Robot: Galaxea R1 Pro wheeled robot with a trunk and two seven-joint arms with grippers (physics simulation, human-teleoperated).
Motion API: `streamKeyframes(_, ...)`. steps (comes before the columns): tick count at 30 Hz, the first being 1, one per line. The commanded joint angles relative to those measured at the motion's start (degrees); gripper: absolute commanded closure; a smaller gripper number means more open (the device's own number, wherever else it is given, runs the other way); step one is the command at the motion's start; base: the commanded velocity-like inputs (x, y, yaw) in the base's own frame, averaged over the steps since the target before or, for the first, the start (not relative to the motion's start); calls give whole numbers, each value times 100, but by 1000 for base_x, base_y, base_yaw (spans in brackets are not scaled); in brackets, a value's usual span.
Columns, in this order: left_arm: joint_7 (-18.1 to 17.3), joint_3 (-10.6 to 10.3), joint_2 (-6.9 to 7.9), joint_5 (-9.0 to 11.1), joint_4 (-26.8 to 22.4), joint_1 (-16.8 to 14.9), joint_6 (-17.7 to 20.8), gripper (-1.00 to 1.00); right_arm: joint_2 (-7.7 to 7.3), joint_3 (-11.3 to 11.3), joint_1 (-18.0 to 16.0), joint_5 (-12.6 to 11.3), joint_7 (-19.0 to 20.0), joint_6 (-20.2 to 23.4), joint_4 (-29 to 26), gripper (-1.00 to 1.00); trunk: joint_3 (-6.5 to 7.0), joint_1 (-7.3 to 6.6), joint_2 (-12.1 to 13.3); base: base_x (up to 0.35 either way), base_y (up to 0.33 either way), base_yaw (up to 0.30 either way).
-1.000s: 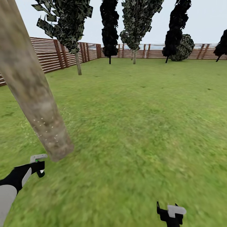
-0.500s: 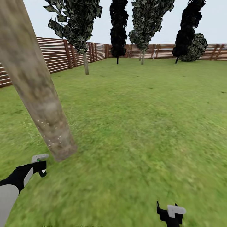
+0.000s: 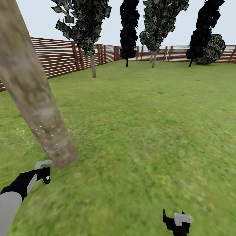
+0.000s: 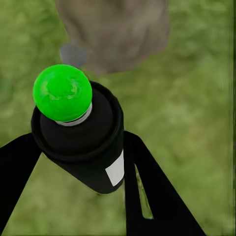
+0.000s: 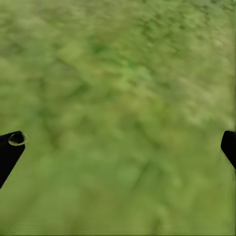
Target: In the garden, pick up the pesticide atomizer on the floor and spray pesticide onto both trees until each tree trunk is fully covered.
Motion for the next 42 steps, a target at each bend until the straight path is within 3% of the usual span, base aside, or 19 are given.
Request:
streamKeyframes(1, 0, 0, 0, 0, -1, -1, 0, 100, 0, 0, 0, 0, 0, 0, 0, -100, 0, 0, 0, 236, -185, 0)
streamKeyframes(17, 8, 0, -6, 1, 0, 0, 0, 100, 2, 0, 1, 0, 0, 0, 0, -100, 0, 0, 0, 198, -209, 140)
streamKeyframes(26, 9, 0, -8, 0, 16, 0, 0, 100, -3, 0, 0, 5, 0, 0, 9, -100, 0, 0, 0, 22, -270, 8)
streamKeyframes(32, 9, 0, -9, 7, 17, 1, 0, 100, 9, 0, 1, 6, 0, 0, 9, -100, 0, 0, 0, 10, -273, 260)
streamKeyframes(42, 9, 0, -9, 9, 34, 0, 0, 100, 12, 0, 1, 8, 0, 0, 9, -100, 0, 0, 0, 216, -204, 120)
